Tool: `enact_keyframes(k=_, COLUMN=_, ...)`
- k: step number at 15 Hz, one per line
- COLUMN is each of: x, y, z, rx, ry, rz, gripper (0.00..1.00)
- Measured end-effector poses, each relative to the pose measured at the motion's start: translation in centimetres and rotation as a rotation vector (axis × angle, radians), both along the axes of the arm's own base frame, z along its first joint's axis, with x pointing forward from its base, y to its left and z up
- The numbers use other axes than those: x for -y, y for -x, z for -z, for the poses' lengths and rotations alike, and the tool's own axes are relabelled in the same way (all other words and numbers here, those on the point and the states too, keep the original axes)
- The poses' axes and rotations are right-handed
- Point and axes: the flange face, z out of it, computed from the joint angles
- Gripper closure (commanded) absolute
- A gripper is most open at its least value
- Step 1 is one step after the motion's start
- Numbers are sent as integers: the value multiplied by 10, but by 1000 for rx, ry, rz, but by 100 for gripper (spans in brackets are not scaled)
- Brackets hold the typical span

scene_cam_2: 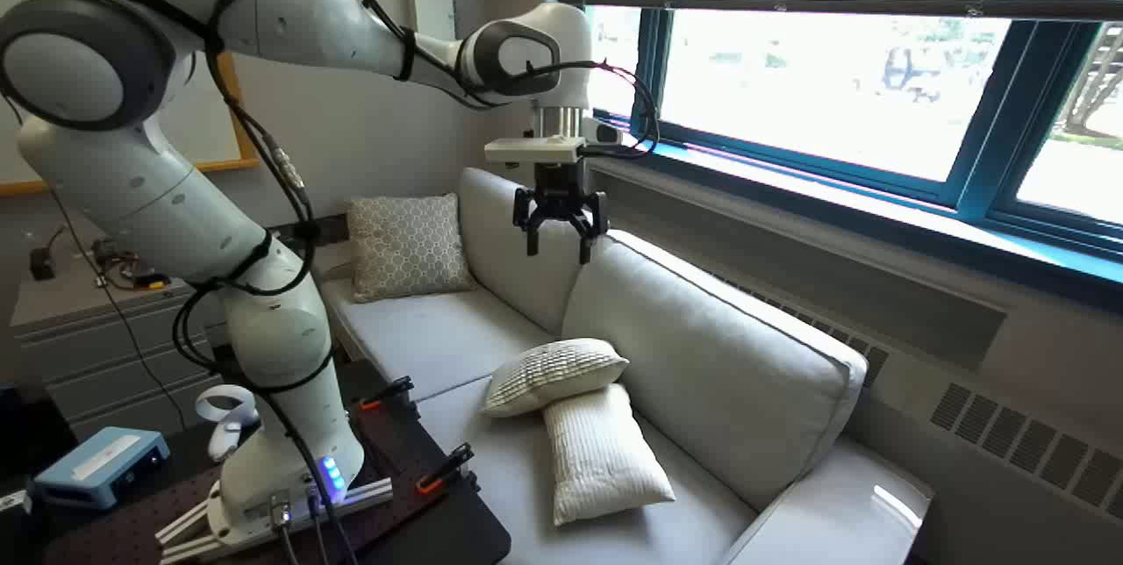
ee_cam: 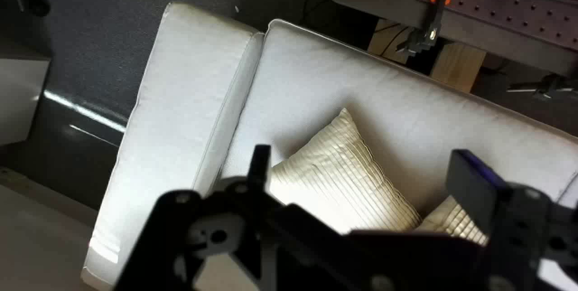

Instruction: Arrange the two small pillows on the sofa

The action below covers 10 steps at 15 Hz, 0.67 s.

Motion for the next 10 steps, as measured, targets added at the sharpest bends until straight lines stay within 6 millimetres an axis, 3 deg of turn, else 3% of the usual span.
enact_keyframes(k=10, x=0, y=0, z=-2, rx=5, ry=1, rz=0, gripper=0)
